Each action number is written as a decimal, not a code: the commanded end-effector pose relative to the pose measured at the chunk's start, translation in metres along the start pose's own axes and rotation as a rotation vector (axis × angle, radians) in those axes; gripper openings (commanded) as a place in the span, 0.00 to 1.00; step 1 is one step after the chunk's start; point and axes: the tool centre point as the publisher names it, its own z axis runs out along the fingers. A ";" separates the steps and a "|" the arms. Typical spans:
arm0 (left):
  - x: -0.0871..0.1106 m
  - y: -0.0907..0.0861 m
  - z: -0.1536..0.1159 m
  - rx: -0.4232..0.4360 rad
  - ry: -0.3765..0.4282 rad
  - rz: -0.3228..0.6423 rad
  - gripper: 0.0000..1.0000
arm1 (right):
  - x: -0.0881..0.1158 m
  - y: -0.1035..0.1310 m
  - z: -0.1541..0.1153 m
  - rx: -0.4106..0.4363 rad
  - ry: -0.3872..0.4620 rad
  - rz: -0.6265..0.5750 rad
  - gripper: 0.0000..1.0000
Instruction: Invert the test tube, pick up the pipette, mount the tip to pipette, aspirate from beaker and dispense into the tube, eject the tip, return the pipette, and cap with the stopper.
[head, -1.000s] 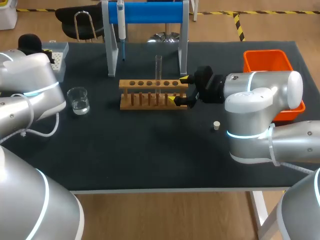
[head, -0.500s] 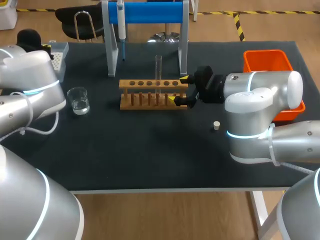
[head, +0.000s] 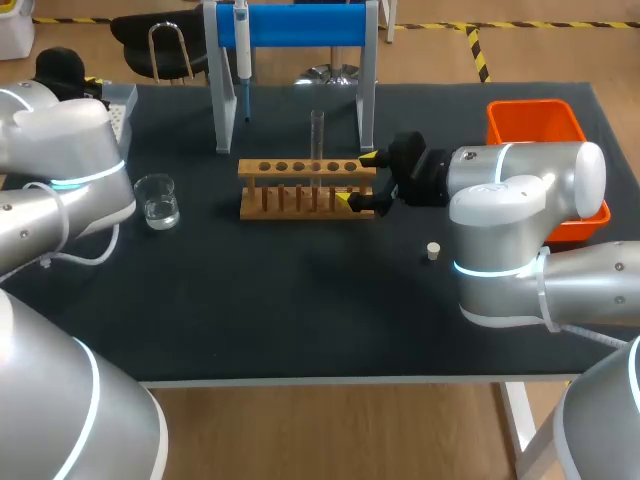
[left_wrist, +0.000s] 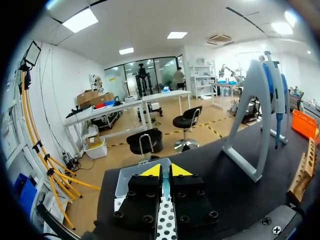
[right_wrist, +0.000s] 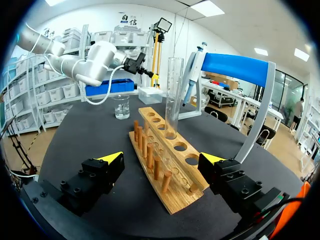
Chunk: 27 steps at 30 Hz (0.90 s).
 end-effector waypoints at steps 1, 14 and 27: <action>0.005 -0.006 -0.012 0.005 0.018 0.014 0.00 | 0.001 -0.001 0.000 -0.001 -0.003 0.000 1.00; 0.037 -0.034 -0.049 0.072 0.143 0.111 0.00 | 0.001 -0.001 0.000 -0.001 -0.003 0.000 1.00; 0.037 -0.034 -0.049 0.072 0.143 0.111 0.00 | 0.001 -0.001 0.000 -0.001 -0.003 0.000 1.00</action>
